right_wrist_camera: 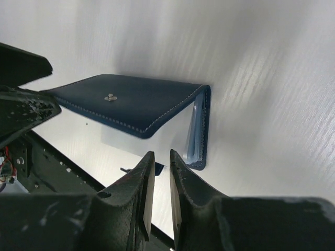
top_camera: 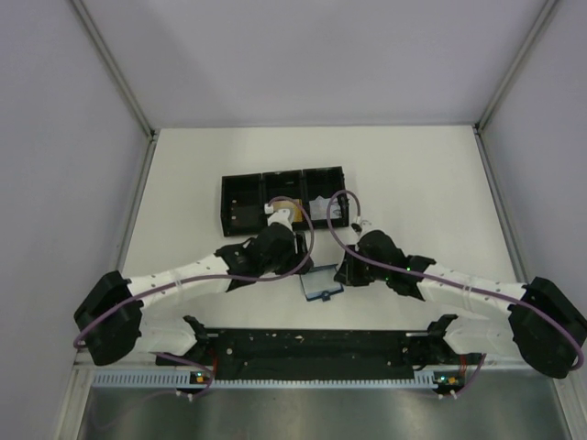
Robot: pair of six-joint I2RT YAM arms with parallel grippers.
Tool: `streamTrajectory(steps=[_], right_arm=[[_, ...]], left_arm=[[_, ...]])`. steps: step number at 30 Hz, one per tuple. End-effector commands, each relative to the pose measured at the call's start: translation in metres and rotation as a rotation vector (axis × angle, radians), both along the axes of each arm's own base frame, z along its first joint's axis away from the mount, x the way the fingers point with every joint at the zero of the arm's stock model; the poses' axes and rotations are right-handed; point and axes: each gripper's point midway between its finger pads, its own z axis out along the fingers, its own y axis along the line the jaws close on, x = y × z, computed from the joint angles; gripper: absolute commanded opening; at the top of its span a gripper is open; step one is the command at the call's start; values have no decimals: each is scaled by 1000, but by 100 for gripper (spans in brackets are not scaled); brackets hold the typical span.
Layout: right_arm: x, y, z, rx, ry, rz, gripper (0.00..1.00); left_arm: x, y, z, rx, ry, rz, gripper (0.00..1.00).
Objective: Take the credit cards out of the card holder
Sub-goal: Open the card holder at the center of the board.
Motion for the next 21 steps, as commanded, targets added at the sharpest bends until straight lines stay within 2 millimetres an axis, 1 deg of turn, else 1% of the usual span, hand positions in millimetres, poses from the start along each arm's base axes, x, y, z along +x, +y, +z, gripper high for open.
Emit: streamTrajectory(steps=[1, 2, 4, 6, 9, 10, 12, 13, 18, 21], right_arm=[[9, 2, 4, 22, -41, -6, 18], [12, 3, 5, 26, -47, -7, 18], [14, 5, 6, 33, -51, -4, 18], [17, 7, 9, 39, -58, 1, 18], [19, 9, 8, 37, -48, 6, 17], [24, 14, 15, 61, -71, 4, 17], [28, 17, 17, 69, -79, 3, 17], [32, 17, 19, 74, -85, -4, 17], [45, 23, 24, 88, -96, -4, 17], [50, 29, 25, 95, -96, 11, 17]], left_arm=[[17, 7, 8, 114, -82, -19, 69], [20, 7, 9, 127, -95, -29, 74], [22, 5, 11, 152, -121, -67, 80], [23, -2, 11, 160, -136, -128, 80], [17, -16, 14, 142, -155, -256, 82], [14, -20, 16, 132, -162, -294, 83], [7, -27, 18, 113, -178, -382, 84], [4, -28, 21, 102, -187, -406, 85], [-2, -32, 34, 73, -263, -503, 85], [0, -33, 38, 84, -287, -525, 85]])
